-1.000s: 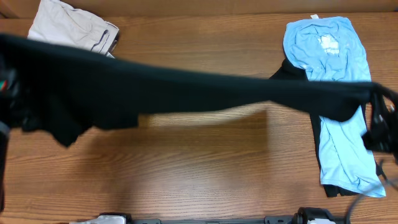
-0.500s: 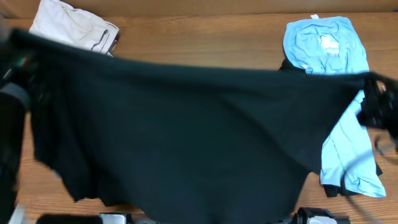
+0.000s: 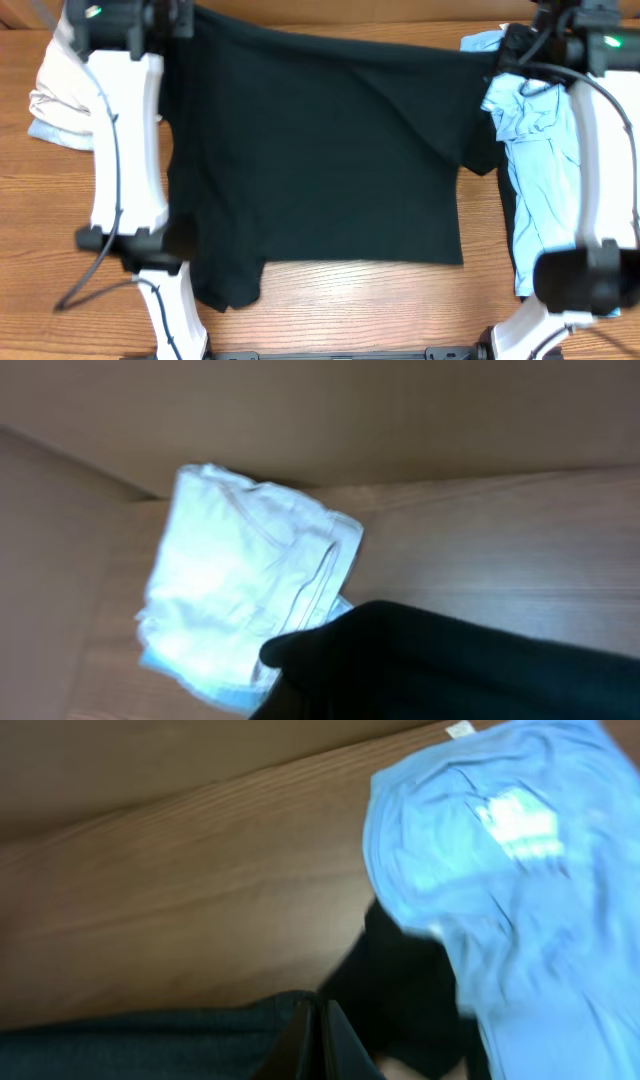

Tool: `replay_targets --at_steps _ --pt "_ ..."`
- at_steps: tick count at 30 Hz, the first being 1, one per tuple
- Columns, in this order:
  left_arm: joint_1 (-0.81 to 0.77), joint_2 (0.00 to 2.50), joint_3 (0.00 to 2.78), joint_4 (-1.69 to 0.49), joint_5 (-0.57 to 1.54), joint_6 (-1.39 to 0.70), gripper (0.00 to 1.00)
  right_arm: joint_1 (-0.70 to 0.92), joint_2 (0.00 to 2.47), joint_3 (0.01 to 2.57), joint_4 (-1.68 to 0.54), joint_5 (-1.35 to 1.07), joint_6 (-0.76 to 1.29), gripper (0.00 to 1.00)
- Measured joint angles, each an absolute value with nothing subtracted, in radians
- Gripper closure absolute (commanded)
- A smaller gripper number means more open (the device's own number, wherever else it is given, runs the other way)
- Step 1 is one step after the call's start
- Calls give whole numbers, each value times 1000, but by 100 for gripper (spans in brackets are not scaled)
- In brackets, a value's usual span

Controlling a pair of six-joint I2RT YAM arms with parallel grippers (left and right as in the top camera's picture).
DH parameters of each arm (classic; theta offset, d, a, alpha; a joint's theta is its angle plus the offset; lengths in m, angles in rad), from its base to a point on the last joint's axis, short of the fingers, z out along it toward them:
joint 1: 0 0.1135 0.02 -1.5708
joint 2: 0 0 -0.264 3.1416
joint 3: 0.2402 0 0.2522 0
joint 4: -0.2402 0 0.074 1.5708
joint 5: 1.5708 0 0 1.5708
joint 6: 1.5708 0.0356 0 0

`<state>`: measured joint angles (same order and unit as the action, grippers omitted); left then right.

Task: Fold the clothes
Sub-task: 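Release the black shirt's top corners and raise both grippers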

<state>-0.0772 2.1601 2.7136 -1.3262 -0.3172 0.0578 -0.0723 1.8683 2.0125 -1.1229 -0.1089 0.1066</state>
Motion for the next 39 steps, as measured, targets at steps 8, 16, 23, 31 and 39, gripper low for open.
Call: replay_targets --at_steps 8,16,23,31,39 --pt "-77 2414 2707 -1200 -318 57 96 -72 2135 2006 -941 -164 84 96" --pt "-77 2439 2704 -1379 -318 22 96 -72 2148 2003 -1044 -178 78 96" --pt "-76 2439 2700 -1572 -305 -31 96 -72 2148 1988 -1134 -179 77 96" --pt "-57 2438 2568 -1584 -294 -51 96 -72 2148 1865 -1167 -179 77 96" --pt "-38 2438 2369 -1549 -288 -54 32 -72 2148 1784 -1197 -181 67 37"
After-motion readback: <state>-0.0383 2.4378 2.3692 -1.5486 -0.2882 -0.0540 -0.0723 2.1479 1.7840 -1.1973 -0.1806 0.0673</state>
